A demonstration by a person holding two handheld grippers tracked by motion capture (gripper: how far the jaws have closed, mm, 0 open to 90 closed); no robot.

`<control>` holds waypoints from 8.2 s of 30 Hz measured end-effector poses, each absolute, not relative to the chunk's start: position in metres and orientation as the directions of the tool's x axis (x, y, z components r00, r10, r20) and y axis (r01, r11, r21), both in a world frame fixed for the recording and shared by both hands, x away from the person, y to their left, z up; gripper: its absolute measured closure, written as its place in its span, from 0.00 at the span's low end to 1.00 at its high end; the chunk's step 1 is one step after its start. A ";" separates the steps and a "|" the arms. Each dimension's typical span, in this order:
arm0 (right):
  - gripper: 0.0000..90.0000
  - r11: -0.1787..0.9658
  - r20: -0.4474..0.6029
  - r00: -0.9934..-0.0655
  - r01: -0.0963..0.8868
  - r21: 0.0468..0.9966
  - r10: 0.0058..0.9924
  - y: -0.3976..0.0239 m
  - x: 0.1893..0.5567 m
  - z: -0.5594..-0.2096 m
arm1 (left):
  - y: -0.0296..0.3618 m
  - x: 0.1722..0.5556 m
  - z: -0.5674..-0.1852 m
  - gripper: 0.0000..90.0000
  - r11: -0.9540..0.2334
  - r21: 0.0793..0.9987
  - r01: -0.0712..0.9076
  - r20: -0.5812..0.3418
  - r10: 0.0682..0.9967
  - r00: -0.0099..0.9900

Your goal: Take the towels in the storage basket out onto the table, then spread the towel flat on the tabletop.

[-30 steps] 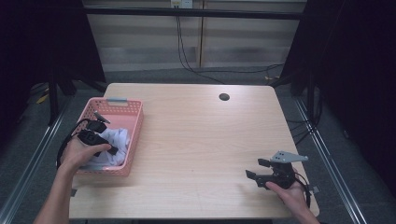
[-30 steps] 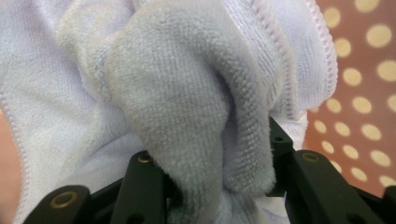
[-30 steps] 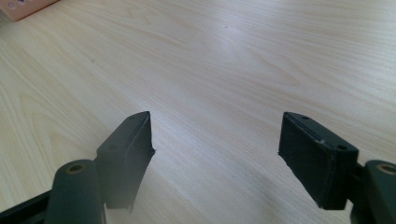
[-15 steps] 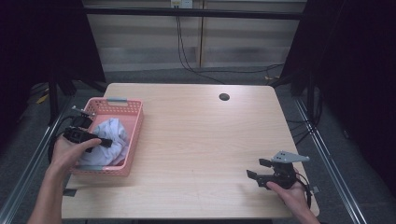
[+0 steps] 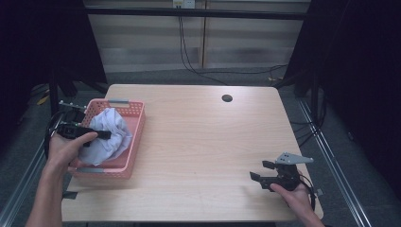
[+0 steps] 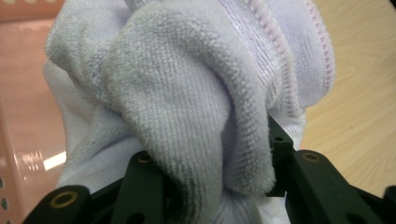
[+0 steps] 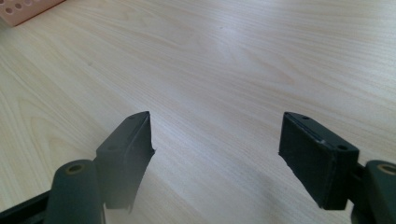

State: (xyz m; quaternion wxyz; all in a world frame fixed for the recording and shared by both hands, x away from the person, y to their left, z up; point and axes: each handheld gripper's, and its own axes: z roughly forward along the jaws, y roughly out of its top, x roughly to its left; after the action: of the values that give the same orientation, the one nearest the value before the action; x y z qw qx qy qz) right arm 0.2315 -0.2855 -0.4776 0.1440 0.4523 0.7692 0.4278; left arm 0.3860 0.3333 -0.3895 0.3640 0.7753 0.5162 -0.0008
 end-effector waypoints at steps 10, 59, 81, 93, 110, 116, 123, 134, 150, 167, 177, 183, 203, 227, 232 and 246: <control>0.28 0.228 0.162 -0.551 0.571 0.788 0.819 -0.286 0.231 -0.477 | 0.340 0.380 -0.376 0.68 -0.165 0.633 0.756 -0.362 0.800 0.478; 0.28 0.216 0.167 -0.549 0.565 0.796 0.819 -0.290 0.229 -0.475 | 0.247 0.357 -0.301 0.67 -0.166 0.851 0.498 -0.268 0.678 0.685; 0.28 0.220 0.157 -0.551 0.556 0.802 0.820 -0.291 0.229 -0.473 | 0.140 0.360 -0.341 0.67 -0.269 0.830 0.488 -0.301 0.521 0.799; 0.28 0.143 0.251 -0.550 0.575 0.806 0.797 -0.288 0.234 -0.471 | 0.088 0.356 -0.396 0.66 -0.350 0.779 0.520 -0.337 0.466 0.818; 0.28 0.187 0.198 -0.558 0.557 0.809 0.806 -0.287 0.230 -0.471 | 0.050 0.346 -0.469 0.46 -0.430 0.723 0.541 -0.368 0.424 0.828; 0.28 0.204 0.174 -0.559 0.548 0.811 0.810 -0.285 0.228 -0.470 | 0.057 0.344 -0.465 0.28 -0.434 0.725 0.535 -0.348 0.439 0.828; 0.28 0.216 0.171 -0.578 0.539 0.814 0.798 -0.280 0.232 -0.468 | 0.080 0.340 -0.452 0.26 -0.372 0.756 0.539 -0.345 0.473 0.811; 0.31 0.238 0.147 -0.588 0.526 0.816 0.796 -0.273 0.235 -0.461 | 0.126 0.286 -0.427 0.45 -0.349 0.798 0.491 -0.275 0.515 0.812; 0.60 0.303 0.131 -0.654 0.507 0.807 0.745 -0.225 0.301 -0.450 | 0.089 0.293 -0.455 0.61 -0.384 0.799 0.463 -0.247 0.492 0.835; 0.69 0.379 0.140 -0.739 0.487 0.787 0.659 -0.188 0.324 -0.473 | 0.083 0.312 -0.453 0.68 -0.396 0.792 0.464 -0.255 0.475 0.842; 0.79 0.391 0.132 -0.746 0.481 0.785 0.653 -0.188 0.318 -0.470 | 0.056 0.333 -0.476 0.76 -0.431 0.765 0.478 -0.227 0.514 0.827; 0.50 0.352 0.123 -0.727 0.466 0.812 0.676 -0.194 0.318 -0.466 | 0.067 0.330 -0.467 0.86 -0.387 0.784 0.486 -0.294 0.458 0.839; 0.85 0.306 0.140 -0.729 0.444 0.842 0.670 -0.196 0.312 -0.448 | 0.085 0.324 -0.439 0.85 -0.294 0.830 0.473 -0.340 0.405 0.849; 1.00 0.138 0.178 -0.615 0.431 0.892 0.769 -0.258 0.320 -0.408 | 0.138 0.320 -0.403 0.86 -0.246 0.871 0.425 -0.269 0.485 0.832; 0.75 0.251 0.146 -0.727 0.409 0.877 0.671 -0.222 0.312 -0.425 | 0.136 0.324 -0.411 0.74 -0.241 0.861 0.447 -0.274 0.520 0.809; 0.62 0.227 0.198 -0.641 0.517 0.825 0.742 -0.223 0.330 -0.463 | 0.054 0.335 -0.431 0.62 -0.442 0.814 0.377 -0.119 0.508 0.853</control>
State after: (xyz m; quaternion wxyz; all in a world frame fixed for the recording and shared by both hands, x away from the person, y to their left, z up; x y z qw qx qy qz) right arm 0.3297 -0.2230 -0.4633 0.1193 0.4065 0.7741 0.4704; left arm 0.3353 0.0536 -0.4306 0.4592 0.8460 0.2613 0.0715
